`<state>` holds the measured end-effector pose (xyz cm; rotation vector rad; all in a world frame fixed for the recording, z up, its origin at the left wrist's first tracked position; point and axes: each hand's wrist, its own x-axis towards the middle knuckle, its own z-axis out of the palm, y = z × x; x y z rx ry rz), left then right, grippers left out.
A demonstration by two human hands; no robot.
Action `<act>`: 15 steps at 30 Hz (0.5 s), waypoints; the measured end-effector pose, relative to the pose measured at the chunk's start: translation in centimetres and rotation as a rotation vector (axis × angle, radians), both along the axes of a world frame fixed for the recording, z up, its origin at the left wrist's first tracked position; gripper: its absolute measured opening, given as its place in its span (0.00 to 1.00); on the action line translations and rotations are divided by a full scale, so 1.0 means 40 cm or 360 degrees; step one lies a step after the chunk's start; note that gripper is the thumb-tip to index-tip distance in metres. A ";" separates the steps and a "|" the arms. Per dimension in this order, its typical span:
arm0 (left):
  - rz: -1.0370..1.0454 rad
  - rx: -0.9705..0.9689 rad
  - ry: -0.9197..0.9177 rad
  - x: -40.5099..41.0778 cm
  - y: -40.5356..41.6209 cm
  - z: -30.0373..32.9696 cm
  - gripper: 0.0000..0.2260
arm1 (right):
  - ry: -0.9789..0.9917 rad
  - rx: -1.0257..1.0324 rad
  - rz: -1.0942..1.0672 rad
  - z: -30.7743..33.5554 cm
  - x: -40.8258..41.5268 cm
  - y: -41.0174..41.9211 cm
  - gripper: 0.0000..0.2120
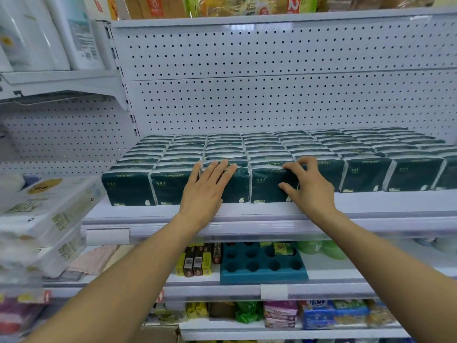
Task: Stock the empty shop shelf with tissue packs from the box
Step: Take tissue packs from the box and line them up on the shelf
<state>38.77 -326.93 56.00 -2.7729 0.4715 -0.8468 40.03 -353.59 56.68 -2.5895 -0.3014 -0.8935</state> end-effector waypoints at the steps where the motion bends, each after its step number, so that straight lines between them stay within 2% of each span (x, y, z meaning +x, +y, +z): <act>1: -0.0010 -0.0031 0.0023 -0.002 -0.002 0.003 0.39 | 0.0009 -0.0081 -0.0076 0.005 -0.005 0.003 0.21; 5: -0.0097 -0.0331 0.0026 -0.050 -0.006 0.017 0.36 | -0.0139 -0.0353 -0.0293 0.022 -0.057 0.028 0.29; 9: -0.0216 -0.0494 -0.0098 -0.157 0.021 0.002 0.34 | -0.0306 -0.0403 -0.0109 0.022 -0.170 0.071 0.28; 15: -0.0255 -0.0613 -0.0116 -0.350 0.148 -0.074 0.28 | -0.0216 -0.0355 0.0202 -0.052 -0.364 0.226 0.25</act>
